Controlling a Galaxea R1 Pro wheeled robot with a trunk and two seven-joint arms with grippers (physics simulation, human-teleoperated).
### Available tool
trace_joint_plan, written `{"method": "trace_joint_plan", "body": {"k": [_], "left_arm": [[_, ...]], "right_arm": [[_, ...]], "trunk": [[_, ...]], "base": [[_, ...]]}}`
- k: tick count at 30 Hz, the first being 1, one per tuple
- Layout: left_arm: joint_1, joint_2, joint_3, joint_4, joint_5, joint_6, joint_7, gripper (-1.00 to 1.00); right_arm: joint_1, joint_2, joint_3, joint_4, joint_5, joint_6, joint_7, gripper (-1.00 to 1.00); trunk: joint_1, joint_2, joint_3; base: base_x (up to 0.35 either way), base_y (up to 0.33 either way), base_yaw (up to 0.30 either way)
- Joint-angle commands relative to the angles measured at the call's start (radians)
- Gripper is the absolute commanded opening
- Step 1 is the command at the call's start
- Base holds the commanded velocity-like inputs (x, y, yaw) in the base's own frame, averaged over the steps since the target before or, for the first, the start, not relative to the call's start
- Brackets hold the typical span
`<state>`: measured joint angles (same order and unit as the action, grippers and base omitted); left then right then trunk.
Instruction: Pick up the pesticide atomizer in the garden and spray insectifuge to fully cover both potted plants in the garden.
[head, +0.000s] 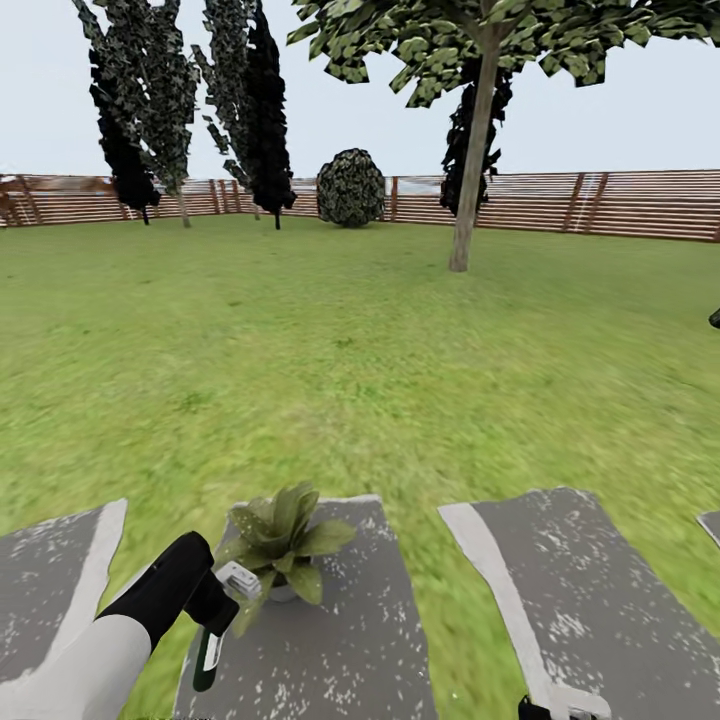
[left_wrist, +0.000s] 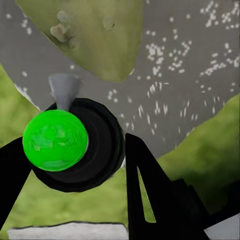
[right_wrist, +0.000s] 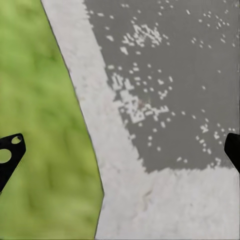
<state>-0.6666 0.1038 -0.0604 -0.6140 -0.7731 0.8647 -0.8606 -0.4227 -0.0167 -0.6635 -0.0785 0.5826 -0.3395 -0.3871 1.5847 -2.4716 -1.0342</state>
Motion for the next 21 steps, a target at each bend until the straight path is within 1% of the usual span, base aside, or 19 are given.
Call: {"method": "trace_joint_plan", "body": {"k": [1, 11, 15, 17, 21], "left_arm": [[-0.001, 0.0, -0.003, -0.001, -0.01, 0.002, -0.005, -1.0], [-0.001, -0.001, -0.003, -0.001, -0.009, 0.002, 0.0, -1.0], [-0.001, -0.006, -0.004, -0.001, -0.009, 0.002, 0.0, -1.0], [-0.001, -0.007, -0.004, -0.001, -0.009, 0.002, 0.0, -1.0], [-0.001, -0.007, -0.004, -0.001, -0.009, 0.002, 0.0, -1.0]], "right_arm": [[-0.001, 0.0, -0.008, 0.002, 0.01, -0.004, -0.002, 1.0], [-0.001, 0.0, -0.008, 0.002, 0.01, -0.004, -0.002, 1.0], [-0.001, 0.0, -0.008, 0.002, 0.01, -0.005, -0.002, 1.0], [-0.001, 0.0, -0.008, 0.002, 0.01, -0.005, -0.002, 1.0], [-0.001, -0.001, -0.008, 0.002, 0.011, -0.005, -0.001, 1.0]], "trunk": [[0.0, 0.0, -0.001], [0.0, 0.0, -0.001], [0.0, 0.0, -0.001], [0.0, 0.0, -0.001], [0.0, 0.0, -0.001]], "base": [[0.094, -0.273, 0.276], [0.095, -0.273, 0.276], [0.111, -0.273, 0.272], [0.095, -0.273, 0.127], [0.016, -0.275, 0.016]]}}
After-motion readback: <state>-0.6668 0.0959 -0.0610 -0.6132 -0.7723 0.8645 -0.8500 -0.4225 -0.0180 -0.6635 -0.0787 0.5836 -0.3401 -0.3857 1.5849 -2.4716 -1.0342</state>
